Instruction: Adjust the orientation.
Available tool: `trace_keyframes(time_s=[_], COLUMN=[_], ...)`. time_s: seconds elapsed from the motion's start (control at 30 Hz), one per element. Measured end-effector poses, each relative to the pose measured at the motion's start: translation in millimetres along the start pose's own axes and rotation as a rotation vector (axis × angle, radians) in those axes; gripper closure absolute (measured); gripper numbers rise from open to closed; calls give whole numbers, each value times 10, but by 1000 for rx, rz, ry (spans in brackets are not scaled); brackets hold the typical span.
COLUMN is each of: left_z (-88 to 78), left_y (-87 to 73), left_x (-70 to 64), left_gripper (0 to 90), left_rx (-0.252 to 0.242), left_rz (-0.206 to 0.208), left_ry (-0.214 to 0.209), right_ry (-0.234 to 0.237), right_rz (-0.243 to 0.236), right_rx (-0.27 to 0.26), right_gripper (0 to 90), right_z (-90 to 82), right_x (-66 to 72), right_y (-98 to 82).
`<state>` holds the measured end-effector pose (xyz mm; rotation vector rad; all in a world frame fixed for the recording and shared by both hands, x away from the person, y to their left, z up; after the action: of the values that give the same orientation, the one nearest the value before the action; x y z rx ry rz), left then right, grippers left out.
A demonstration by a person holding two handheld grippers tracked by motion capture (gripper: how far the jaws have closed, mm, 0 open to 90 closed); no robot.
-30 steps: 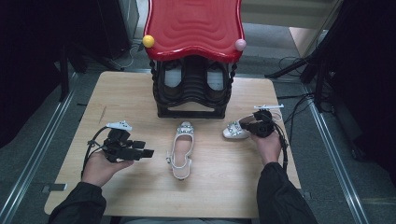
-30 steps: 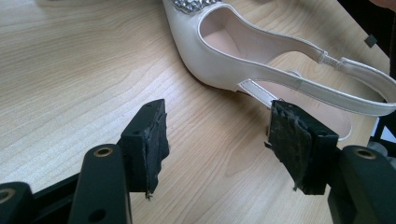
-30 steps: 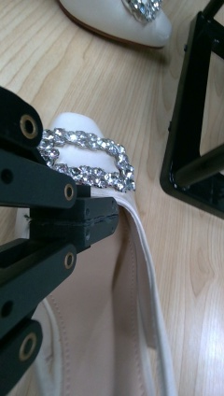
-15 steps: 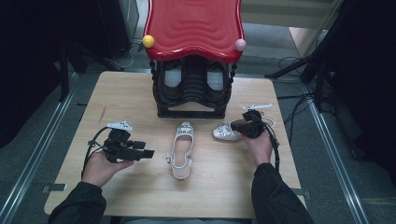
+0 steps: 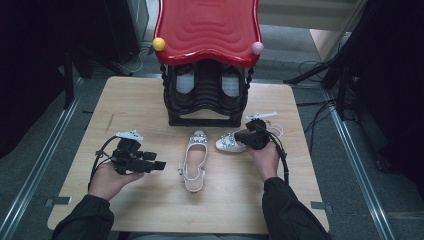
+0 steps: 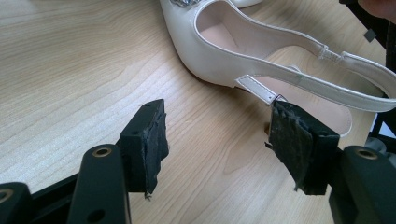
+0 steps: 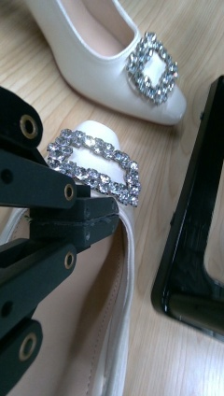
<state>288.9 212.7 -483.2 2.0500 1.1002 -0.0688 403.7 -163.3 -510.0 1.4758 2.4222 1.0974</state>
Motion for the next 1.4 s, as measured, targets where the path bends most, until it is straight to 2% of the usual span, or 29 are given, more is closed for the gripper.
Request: trace_keyframes(time_s=[0.2, 0.27, 0.37, 0.67, 0.8, 0.83, 0.87, 0.9, 0.93, 1.0, 1.03, 1.13, 1.4], left_z=[2, -8, -14, -28, -23, -23, -22, -19, -13, -11, -11, -13, -24], left_y=[-1, -2, -3, -9, -8, -6, -5, -6, -6, -6, -4, -6, 3], left_x=[-3, 0, 2, 19, 15, 14, 13, 12, 7, 6, 5, 7, 17], left_gripper=[369, 368, 369, 368, 368, 368, 368, 368, 368, 368, 368, 368, 368], left_rx=[3, -2, -3, -8, -6, -7, -6, -4, 0, 0, -2, -3, -12], left_rz=[-2, -2, -5, -6, -5, -7, -6, -4, -5, -5, -6, -6, -6], left_ry=[-1, -1, -1, 1, 2, 1, 1, 2, 1, 3, 2, 3, 3], right_ry=[-3, 18, 4, -26, -45, -45, -54, -54, -58, -65, -80, -90, -59], right_rz=[-24, -19, -33, -61, -76, -76, -62, -62, -53, -46, -42, -50, -71], right_rx=[-5, -10, -19, -76, -103, -103, -108, -108, -117, -118, -118, -95, -24], right_gripper=[900, 900, 900, 900, 900, 900, 900, 900, 900, 900, 900, 900, 900], right_z=[39, 17, -19, -374, -567, -567, -630, -630, -681, -702, -723, -709, -587], right_x=[62, 27, 16, -120, -251, -251, -319, -319, -397, -429, -496, -572, -576], right_y=[10, 18, 31, 140, 163, 163, 165, 165, 162, 157, 146, 112, -11])
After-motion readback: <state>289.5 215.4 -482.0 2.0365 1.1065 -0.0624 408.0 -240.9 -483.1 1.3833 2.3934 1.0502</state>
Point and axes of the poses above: each handheld gripper's, and its own axes: z roughly forward along the jaws, y roughly out of its top, x roughly to its left, the point moved 1 cm from there along z, roughly forward along the jaws
